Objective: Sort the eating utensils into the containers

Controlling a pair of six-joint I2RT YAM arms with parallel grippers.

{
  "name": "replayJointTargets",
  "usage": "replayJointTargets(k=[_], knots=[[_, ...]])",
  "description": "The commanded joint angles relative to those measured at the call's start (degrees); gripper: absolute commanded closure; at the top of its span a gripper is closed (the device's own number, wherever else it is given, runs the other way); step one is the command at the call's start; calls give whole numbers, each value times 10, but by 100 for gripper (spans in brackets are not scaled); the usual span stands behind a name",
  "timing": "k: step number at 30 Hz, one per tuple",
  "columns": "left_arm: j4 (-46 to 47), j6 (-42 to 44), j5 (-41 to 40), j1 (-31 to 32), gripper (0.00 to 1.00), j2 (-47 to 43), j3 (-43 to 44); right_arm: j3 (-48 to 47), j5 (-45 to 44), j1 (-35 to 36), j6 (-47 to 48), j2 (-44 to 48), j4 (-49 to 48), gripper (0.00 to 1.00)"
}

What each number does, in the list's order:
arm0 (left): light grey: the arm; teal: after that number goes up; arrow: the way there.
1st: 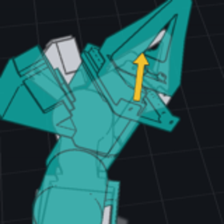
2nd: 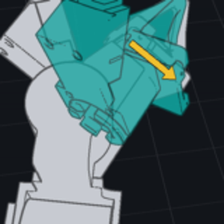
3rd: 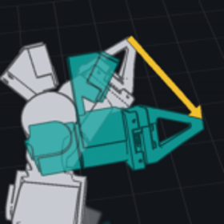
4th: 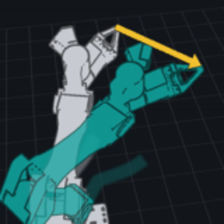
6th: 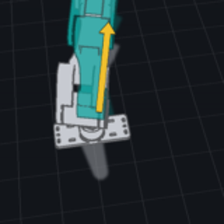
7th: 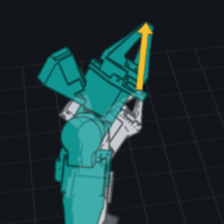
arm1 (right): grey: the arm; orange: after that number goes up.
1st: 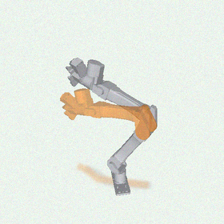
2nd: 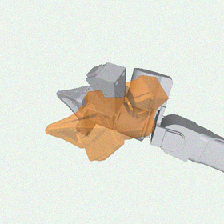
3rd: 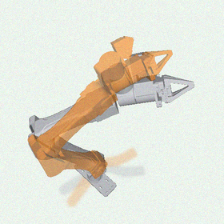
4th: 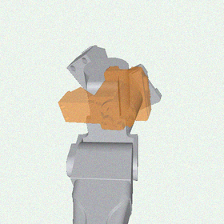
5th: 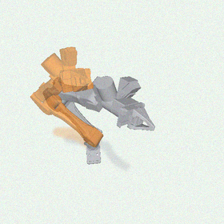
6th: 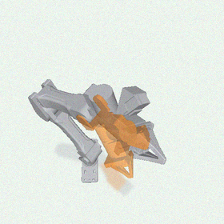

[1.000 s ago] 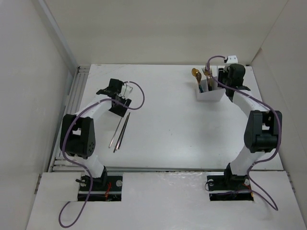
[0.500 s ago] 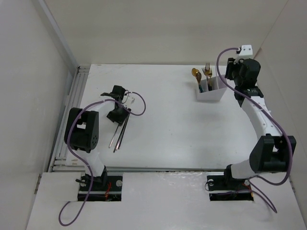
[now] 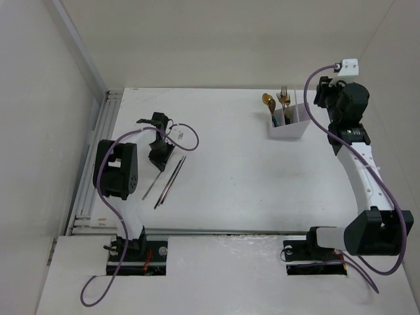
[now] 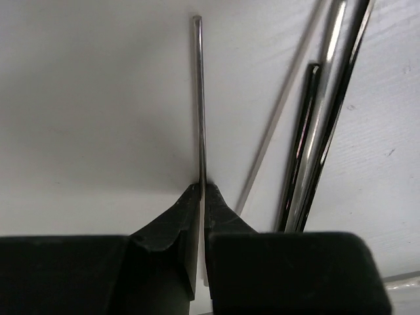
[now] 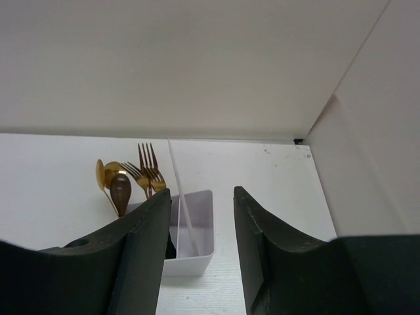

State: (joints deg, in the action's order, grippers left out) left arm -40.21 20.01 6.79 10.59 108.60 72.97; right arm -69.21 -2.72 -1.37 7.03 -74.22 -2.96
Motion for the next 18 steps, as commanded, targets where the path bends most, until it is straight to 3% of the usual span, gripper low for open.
replayJointTargets(k=[1,4,9,11,12,18], knots=[[11,-22,12,-21,100,36,16,3,6,13,-8,29,-10,51],[6,-27,18,-28,100,15,65,8,20,33,-3,44,-10,51],[0,-59,74,-28,100,-42,178,14,117,117,-3,50,-10,51],[0,-67,95,-22,100,-66,238,14,145,155,-17,23,-10,40],[0,-67,117,-22,100,-73,257,7,167,198,-24,10,-10,27],[7,-122,192,3,100,-107,356,-97,255,329,-99,-138,-49,21]])
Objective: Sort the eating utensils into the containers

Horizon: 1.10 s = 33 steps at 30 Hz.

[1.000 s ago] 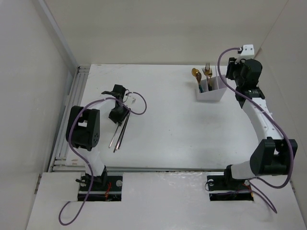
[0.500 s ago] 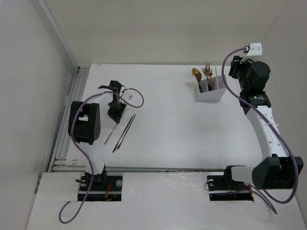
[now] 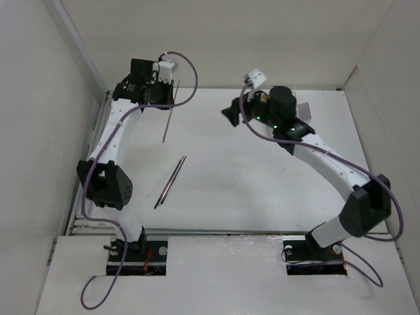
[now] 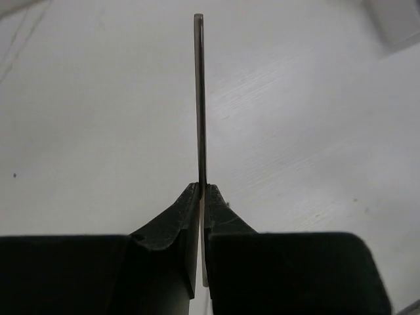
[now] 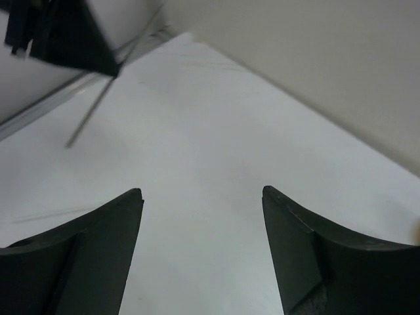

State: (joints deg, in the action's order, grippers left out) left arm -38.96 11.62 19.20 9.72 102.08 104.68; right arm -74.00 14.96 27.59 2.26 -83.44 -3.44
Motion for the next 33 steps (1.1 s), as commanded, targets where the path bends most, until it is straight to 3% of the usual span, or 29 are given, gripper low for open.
replayJointTargets(k=[1,4,8,14,17,21,22,25,28,29,33], knots=[[1,-44,97,12,100,-52,39,-62,102,61,-63,-63,-59,21],[32,-66,123,22,100,-80,39,-111,134,83,-118,-125,-118,21],[38,-80,129,36,100,-95,39,-187,164,101,-152,-192,-124,21],[43,-85,135,54,100,-107,39,-206,153,101,-206,-224,-178,21],[43,-91,135,54,100,-112,39,-213,161,101,-220,-239,-184,27],[43,-91,141,59,100,-112,44,-213,149,101,-226,-245,-190,44],[43,-91,141,59,100,-112,44,-213,149,101,-226,-250,-190,57],[43,-96,146,59,100,-112,44,-213,144,101,-226,-250,-195,73],[43,-96,146,59,100,-112,44,-213,144,101,-226,-245,-195,85],[43,-96,146,59,100,-112,44,-207,144,101,-226,-245,-195,97],[43,-90,153,59,100,-112,38,-193,144,96,-226,-234,-214,100]])
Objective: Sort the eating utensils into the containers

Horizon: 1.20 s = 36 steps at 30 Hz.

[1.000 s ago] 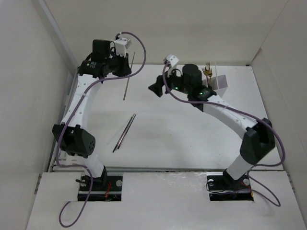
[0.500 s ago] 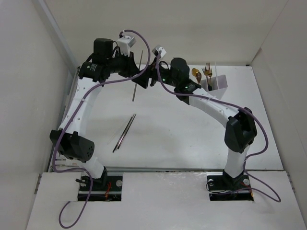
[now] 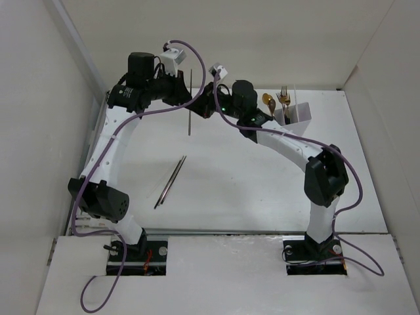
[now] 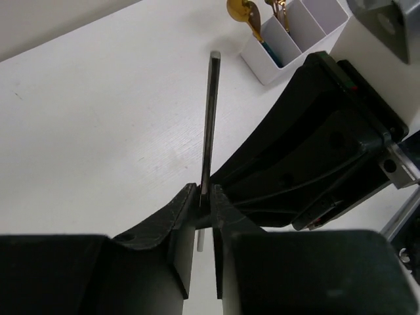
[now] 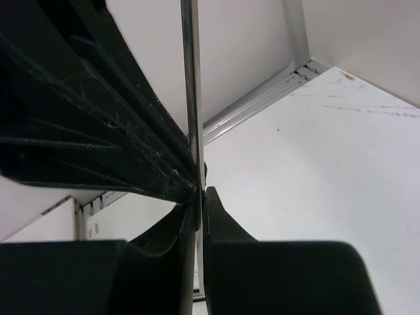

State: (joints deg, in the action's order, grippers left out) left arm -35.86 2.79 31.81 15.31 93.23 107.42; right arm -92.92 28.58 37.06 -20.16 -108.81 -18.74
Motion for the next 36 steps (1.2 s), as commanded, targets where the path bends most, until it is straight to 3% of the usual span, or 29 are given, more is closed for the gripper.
replayJointTargets(k=[1,2,3,6,9,13,17,22,27,36], knots=[[12,-2,27,3,86,-24,4,5,1,1,-1,20,-61,100],[12,-2,27,3,29,-24,-2,6,1,-4,9,28,-61,100],[12,-2,12,3,0,-24,-2,15,-11,-12,9,37,-61,100],[12,-7,-24,3,0,-24,-12,55,-26,-39,24,69,-61,100],[12,-7,-103,3,0,-24,-23,116,-66,-112,58,119,-39,100],[18,31,-193,3,0,-24,-66,153,-225,-224,172,168,72,100],[32,68,-239,3,0,-18,-155,153,-351,-284,271,168,110,100],[53,107,-261,3,6,-18,-268,130,-360,-324,326,123,110,100],[58,133,-274,3,27,-18,-332,97,-365,-353,332,84,110,100],[82,180,-286,3,29,-2,-411,89,-390,-365,342,41,110,100]])
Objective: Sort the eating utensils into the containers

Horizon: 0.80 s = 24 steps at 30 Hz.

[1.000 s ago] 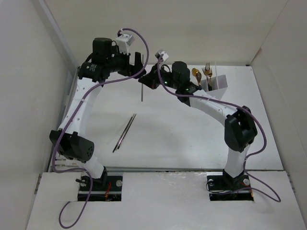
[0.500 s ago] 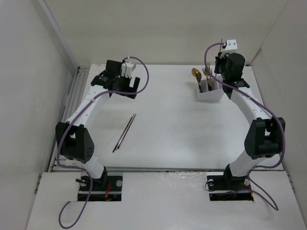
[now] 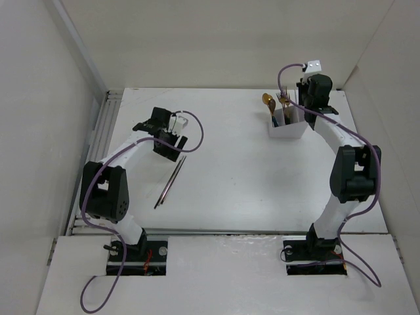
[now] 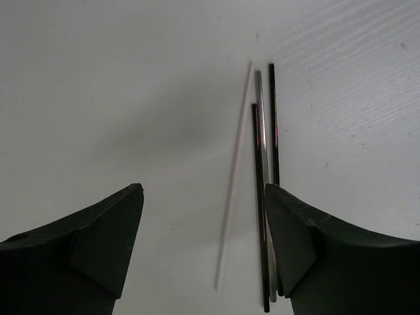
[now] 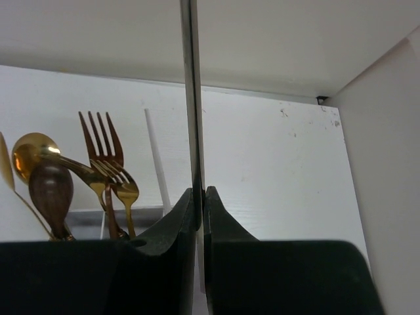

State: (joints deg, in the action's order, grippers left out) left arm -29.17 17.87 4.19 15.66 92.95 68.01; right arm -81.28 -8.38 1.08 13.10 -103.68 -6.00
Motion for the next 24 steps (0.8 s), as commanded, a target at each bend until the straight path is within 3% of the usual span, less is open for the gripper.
replayJointTargets(k=[1,11,15,17,20,24], knots=[[9,35,-3,0,29,1,-28,-27,-27,-6,10,-11,-17,100],[-2,62,-39,0,42,36,-51,7,-37,-6,-9,-11,-17,93],[-9,73,-51,0,42,42,-62,12,-30,-11,-14,-6,-17,81],[-9,80,-52,0,41,42,-68,12,-25,-11,-19,-6,-17,63],[-9,85,-52,-5,41,36,-74,19,-2,-11,-19,1,-17,57],[-9,90,-38,-11,48,36,-79,40,3,-11,-31,36,-17,56]])
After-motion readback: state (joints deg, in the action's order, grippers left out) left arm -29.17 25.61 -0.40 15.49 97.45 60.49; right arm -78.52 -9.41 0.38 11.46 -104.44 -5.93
